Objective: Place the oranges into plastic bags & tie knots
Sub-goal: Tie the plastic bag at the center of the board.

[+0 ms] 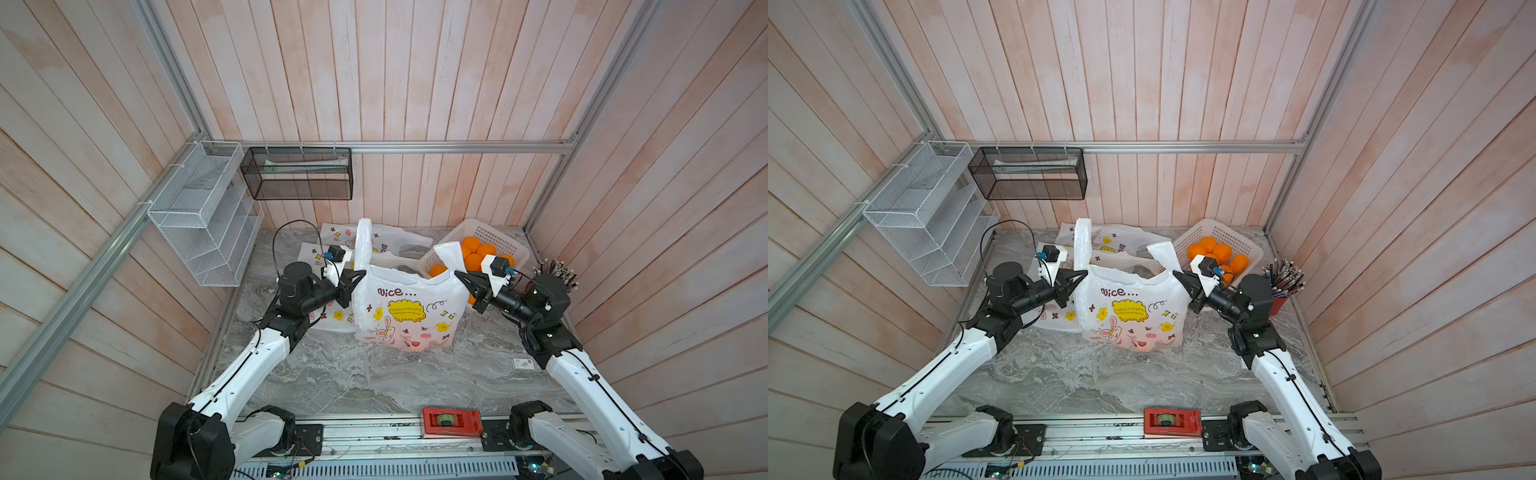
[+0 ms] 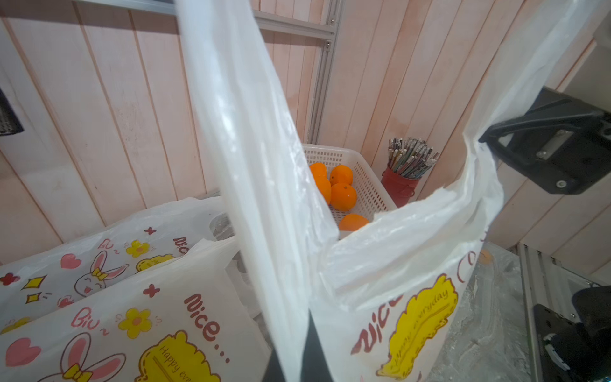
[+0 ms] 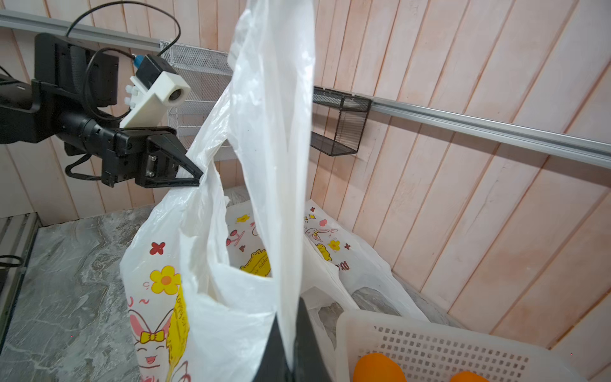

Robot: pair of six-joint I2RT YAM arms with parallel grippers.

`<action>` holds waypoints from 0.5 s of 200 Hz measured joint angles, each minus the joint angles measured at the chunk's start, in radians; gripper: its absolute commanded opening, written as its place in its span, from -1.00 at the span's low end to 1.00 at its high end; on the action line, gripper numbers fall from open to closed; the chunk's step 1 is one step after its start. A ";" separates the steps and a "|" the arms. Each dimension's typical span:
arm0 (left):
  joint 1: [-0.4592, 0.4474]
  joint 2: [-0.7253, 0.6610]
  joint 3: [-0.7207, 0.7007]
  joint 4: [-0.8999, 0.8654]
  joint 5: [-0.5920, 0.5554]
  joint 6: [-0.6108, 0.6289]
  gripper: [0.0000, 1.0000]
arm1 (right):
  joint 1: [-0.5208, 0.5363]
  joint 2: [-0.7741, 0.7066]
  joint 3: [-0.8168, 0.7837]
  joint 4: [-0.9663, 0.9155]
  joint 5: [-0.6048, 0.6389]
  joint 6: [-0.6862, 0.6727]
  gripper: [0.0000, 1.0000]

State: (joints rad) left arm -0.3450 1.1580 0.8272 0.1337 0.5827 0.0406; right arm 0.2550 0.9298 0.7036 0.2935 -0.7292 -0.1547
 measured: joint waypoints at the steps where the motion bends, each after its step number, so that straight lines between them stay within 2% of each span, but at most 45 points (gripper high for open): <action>1: -0.002 0.000 0.002 -0.002 0.000 0.003 -1.00 | 0.002 0.001 0.001 -0.002 0.000 -0.002 -1.00; 67: -0.083 0.067 0.120 -0.128 0.053 0.189 -1.00 | 0.150 0.121 0.113 -0.109 -0.002 -0.169 -1.00; 100: -0.101 0.103 0.150 -0.169 0.124 0.229 -0.76 | 0.192 0.182 0.158 -0.164 0.000 -0.233 -1.00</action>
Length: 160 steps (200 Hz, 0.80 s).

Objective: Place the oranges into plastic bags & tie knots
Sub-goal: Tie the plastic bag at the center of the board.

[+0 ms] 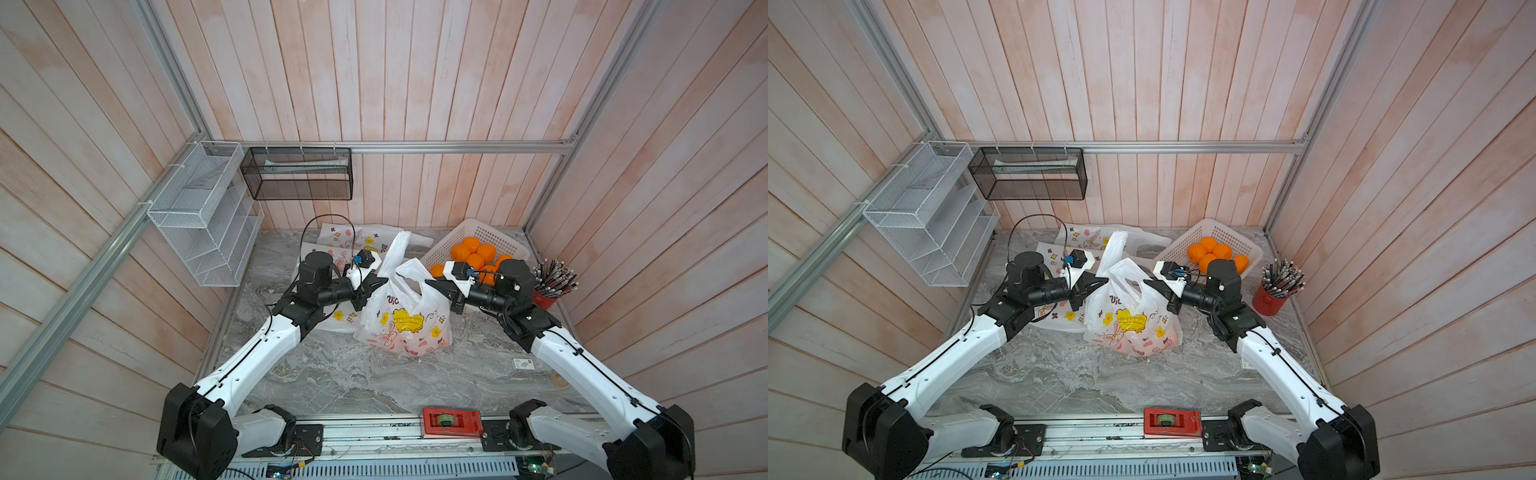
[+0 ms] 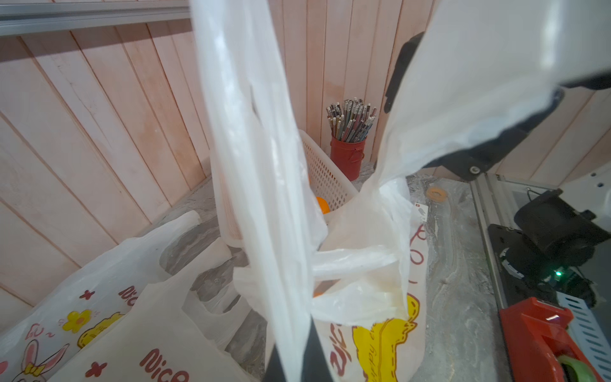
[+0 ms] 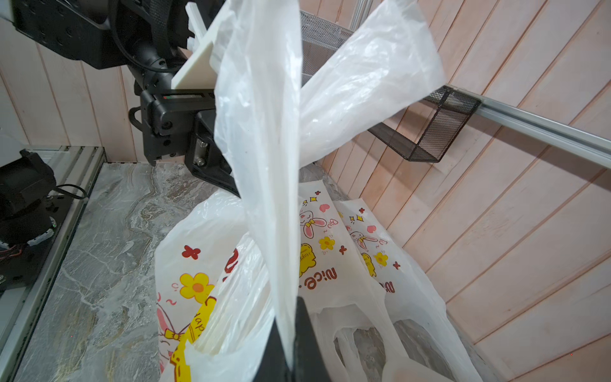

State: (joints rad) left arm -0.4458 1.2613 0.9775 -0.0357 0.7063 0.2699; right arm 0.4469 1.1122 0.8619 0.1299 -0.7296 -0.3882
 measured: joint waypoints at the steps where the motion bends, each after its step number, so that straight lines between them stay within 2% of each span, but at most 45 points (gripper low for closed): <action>1: 0.000 0.001 0.001 -0.001 0.003 0.001 -0.76 | 0.002 0.003 0.003 -0.003 0.000 -0.002 -1.00; 49: -0.016 0.043 0.022 -0.003 0.099 0.015 -0.47 | 0.022 0.068 0.059 -0.080 0.023 -0.069 -1.00; 110: -0.034 0.099 0.069 -0.001 0.166 0.017 -0.24 | 0.029 0.111 0.102 -0.123 0.029 -0.110 -1.00; 160: -0.048 0.121 0.103 -0.002 0.192 0.018 -0.19 | 0.032 0.130 0.108 -0.146 0.052 -0.133 -1.00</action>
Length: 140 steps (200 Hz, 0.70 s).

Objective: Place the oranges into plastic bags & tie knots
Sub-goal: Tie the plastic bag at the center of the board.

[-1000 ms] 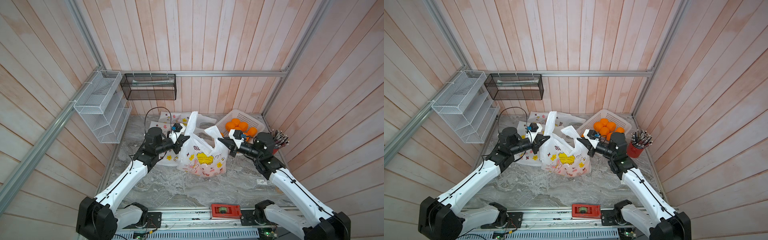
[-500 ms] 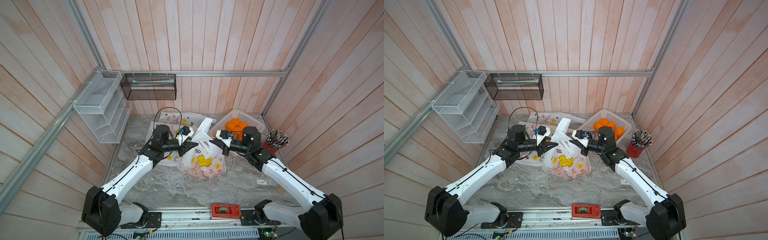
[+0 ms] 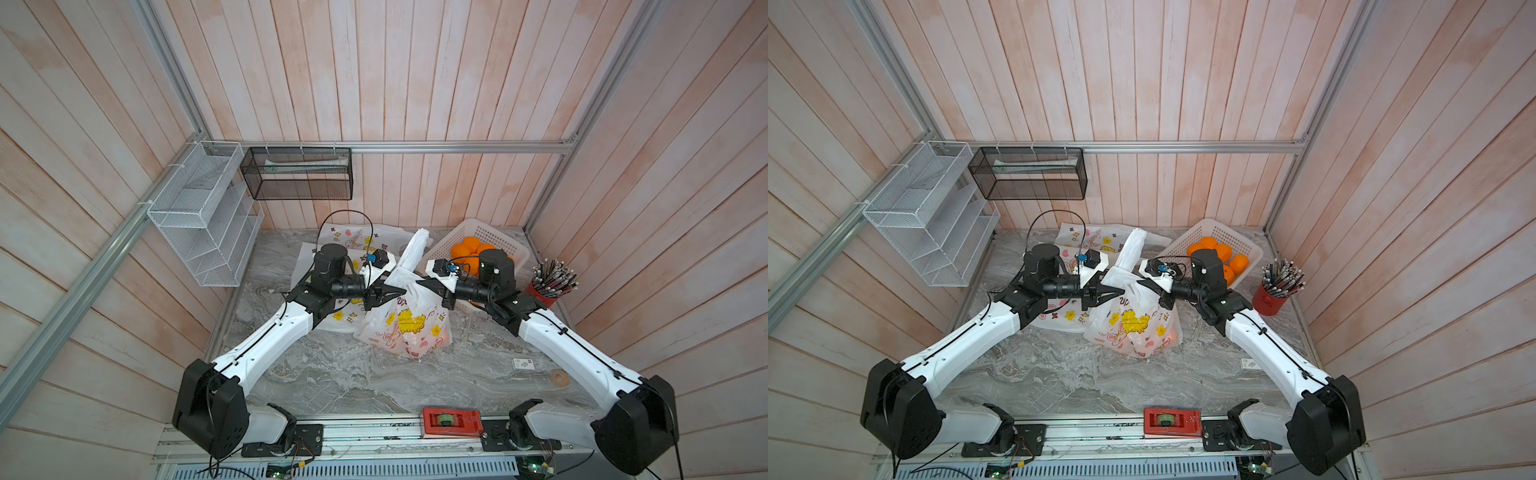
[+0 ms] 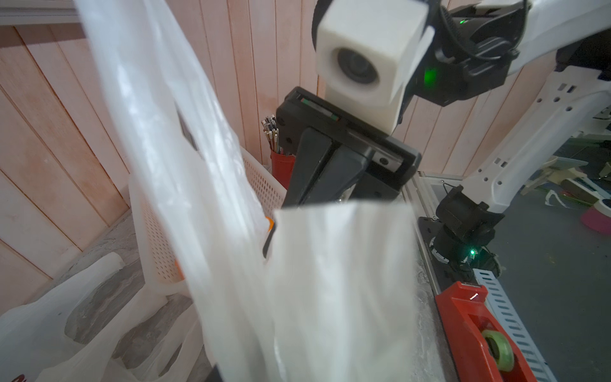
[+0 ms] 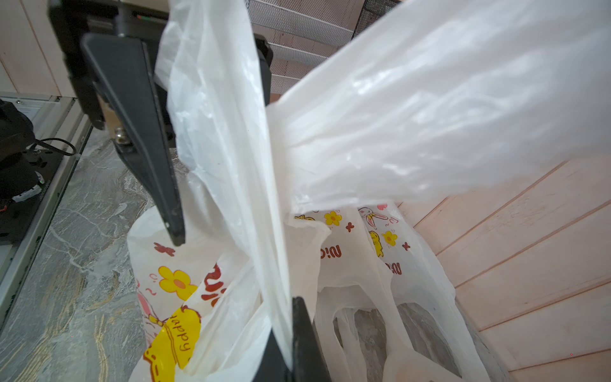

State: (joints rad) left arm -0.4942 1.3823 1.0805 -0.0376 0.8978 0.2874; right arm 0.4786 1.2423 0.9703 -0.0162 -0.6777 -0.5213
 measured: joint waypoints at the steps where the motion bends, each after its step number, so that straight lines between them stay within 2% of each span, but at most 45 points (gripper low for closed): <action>1: 0.000 0.000 0.001 0.000 0.000 0.000 -0.19 | 0.000 0.000 0.000 0.000 0.000 -0.002 -1.00; 20: -0.005 0.009 0.016 -0.001 0.003 0.000 -0.23 | 0.002 0.003 0.005 -0.011 0.008 -0.006 -1.00; 68: -0.010 0.022 0.039 -0.019 -0.008 0.000 -0.71 | 0.005 0.001 0.007 -0.021 0.053 -0.014 -1.00; 108: -0.011 0.022 0.039 -0.026 -0.028 -0.002 -0.98 | 0.007 -0.034 0.007 -0.050 0.120 -0.026 -1.00; 140: -0.016 0.022 0.039 -0.016 -0.040 -0.003 -1.00 | 0.015 -0.076 0.007 -0.066 0.163 -0.029 -1.00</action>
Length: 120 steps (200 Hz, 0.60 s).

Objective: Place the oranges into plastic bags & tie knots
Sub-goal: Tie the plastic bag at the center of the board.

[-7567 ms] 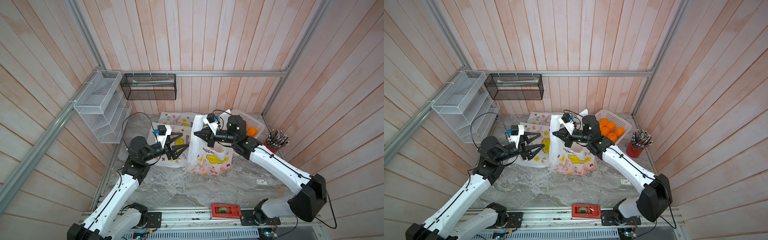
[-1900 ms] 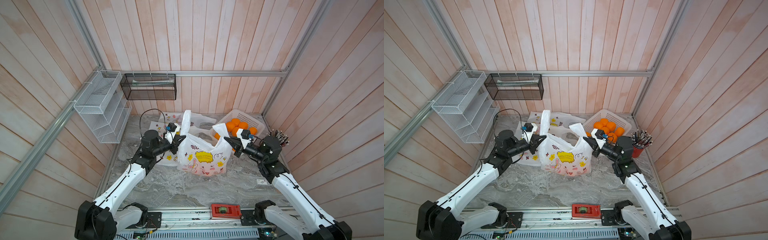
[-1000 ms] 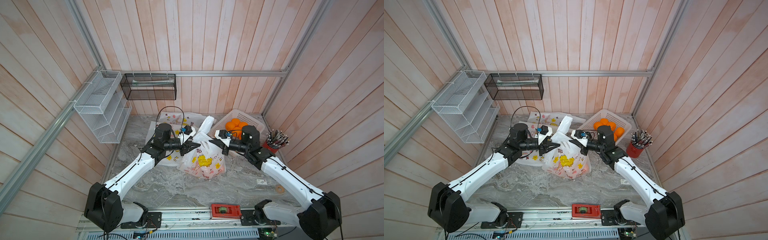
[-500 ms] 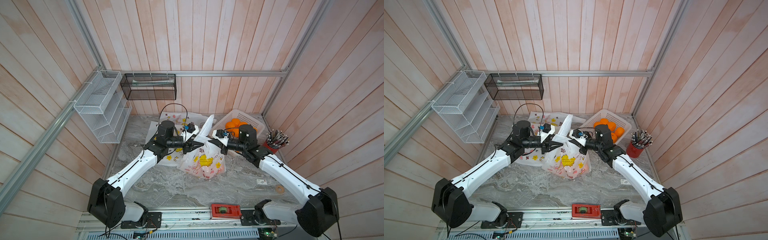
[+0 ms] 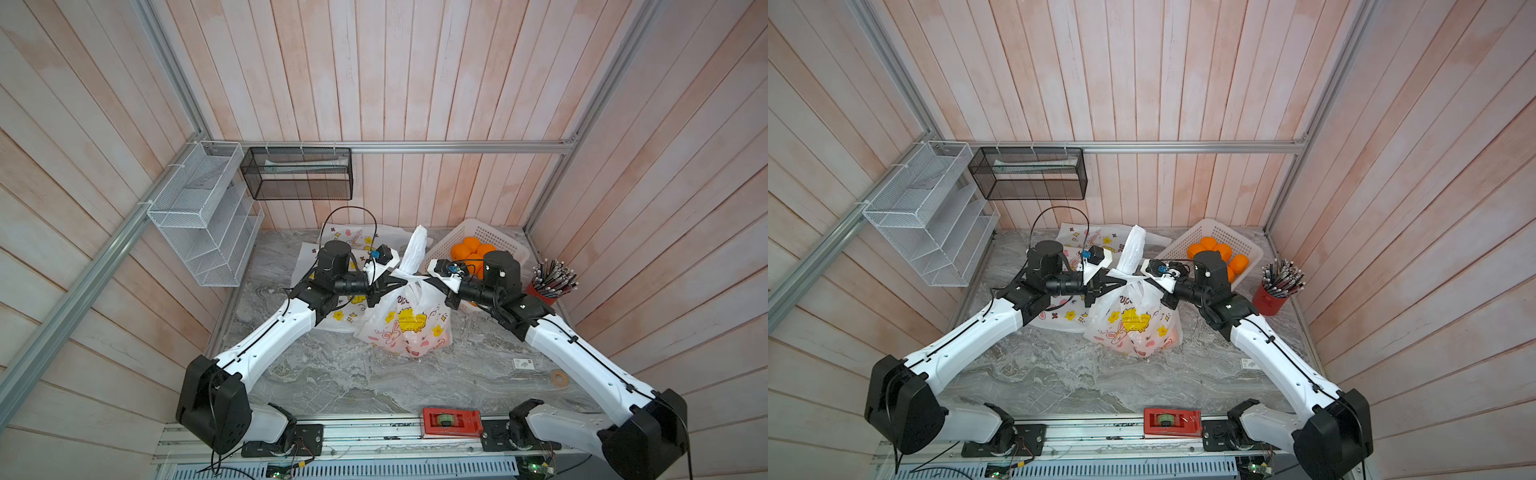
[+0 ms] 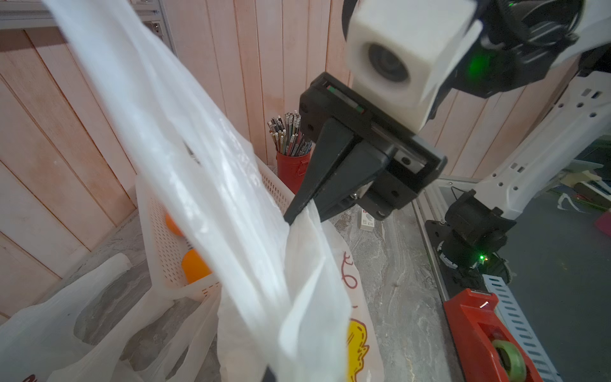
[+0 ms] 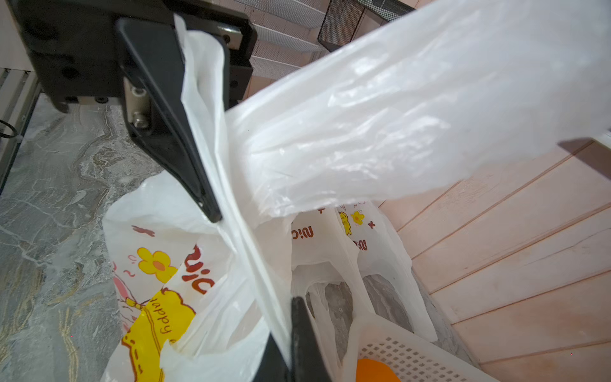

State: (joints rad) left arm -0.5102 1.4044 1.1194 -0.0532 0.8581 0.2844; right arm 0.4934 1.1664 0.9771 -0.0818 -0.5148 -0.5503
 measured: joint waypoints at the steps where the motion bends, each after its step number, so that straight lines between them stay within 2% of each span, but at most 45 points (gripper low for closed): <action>1: 0.000 0.000 0.000 0.001 0.000 0.000 -1.00 | 0.000 -0.001 0.000 0.000 0.002 0.000 -1.00; 74: -0.012 0.000 0.000 0.062 -0.011 -0.025 -1.00 | 0.015 -0.047 0.000 0.009 0.092 0.024 -1.00; 83: -0.013 0.000 0.000 0.068 -0.019 -0.027 -1.00 | 0.014 -0.048 0.000 0.009 0.091 0.027 -0.83; 120: -0.006 0.000 0.000 0.067 -0.045 -0.034 -1.00 | -0.045 -0.086 0.000 -0.005 0.011 0.038 0.14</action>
State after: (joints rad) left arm -0.5163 1.4044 1.1191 0.0139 0.8131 0.2501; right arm 0.4480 1.0801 0.9768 -0.0868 -0.5037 -0.5125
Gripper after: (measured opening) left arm 0.048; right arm 0.454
